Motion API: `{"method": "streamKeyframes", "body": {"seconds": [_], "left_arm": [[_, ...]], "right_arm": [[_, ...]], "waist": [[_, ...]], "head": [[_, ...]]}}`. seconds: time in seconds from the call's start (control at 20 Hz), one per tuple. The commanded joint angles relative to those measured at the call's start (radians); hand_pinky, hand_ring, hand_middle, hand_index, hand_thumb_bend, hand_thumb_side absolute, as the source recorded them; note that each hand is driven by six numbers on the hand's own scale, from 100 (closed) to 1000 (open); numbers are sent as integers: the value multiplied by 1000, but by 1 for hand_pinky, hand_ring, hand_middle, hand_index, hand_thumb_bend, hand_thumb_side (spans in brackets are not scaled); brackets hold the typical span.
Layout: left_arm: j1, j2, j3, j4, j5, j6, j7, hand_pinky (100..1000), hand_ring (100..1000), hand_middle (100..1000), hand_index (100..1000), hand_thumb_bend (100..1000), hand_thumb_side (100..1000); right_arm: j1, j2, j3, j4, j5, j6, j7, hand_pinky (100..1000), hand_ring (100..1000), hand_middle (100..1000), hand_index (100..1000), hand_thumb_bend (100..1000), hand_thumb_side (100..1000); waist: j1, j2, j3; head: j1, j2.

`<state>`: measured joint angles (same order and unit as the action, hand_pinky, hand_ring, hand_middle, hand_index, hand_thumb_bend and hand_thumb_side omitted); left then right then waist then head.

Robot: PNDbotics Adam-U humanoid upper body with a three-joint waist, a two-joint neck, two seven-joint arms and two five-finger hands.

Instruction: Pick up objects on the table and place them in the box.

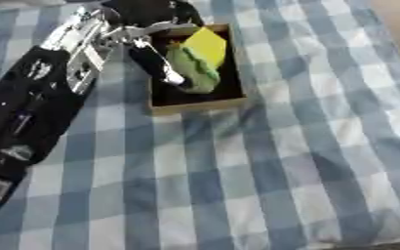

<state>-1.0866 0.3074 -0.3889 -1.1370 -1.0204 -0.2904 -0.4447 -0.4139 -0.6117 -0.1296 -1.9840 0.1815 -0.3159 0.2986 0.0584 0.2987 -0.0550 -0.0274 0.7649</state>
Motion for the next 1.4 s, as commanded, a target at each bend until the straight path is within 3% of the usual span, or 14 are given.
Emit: {"method": "streamKeyframes", "body": {"seconds": [0.05, 0.2, 0.4, 0.6, 0.95, 1.15, 1.4], "left_arm": [[-15, 3, 20, -15, -48, 10, 26, 935, 976, 903, 939, 694, 522], [-14, 6, 22, -36, -37, 18, 44, 933, 977, 898, 934, 672, 503], [-10, 29, 25, -130, 50, 39, 54, 927, 979, 889, 921, 566, 534], [5, 74, 47, -314, 187, 90, 64, 915, 974, 869, 900, 461, 542], [94, 188, 146, -693, 429, 242, 112, 881, 958, 835, 855, 380, 399], [194, 254, 216, -845, 573, 348, 229, 870, 953, 813, 836, 304, 443], [315, 305, 291, -862, 686, 330, 473, 857, 944, 821, 821, 280, 482]], "right_arm": [[-10, -16, -13, -16, -8, -1, -4, 554, 694, 691, 772, 100, 914], [-8, -15, -14, -16, -8, 0, -4, 554, 694, 691, 772, 100, 913], [-6, -18, -16, -16, -6, 0, -7, 556, 695, 691, 772, 100, 912], [-3, -21, -19, -16, -3, 0, -12, 558, 696, 692, 772, 100, 909], [2, -29, -23, -16, 5, -1, -25, 561, 697, 693, 773, 100, 902], [1, -35, -25, -16, 7, -1, -40, 562, 698, 696, 774, 100, 893], [-3, -41, -22, -16, 5, -1, -74, 562, 701, 699, 779, 100, 875]], "waist": [[-10, -18, 1], [-11, -19, 3], [-11, -22, 8], [-13, -27, 14], [-15, -36, 29], [-20, -42, 39], [-35, -50, 56]], "head": [[4, 5], [3, 5], [0, 5], [-7, 5], [-22, 5], [-34, 5], [-54, 5]]}}
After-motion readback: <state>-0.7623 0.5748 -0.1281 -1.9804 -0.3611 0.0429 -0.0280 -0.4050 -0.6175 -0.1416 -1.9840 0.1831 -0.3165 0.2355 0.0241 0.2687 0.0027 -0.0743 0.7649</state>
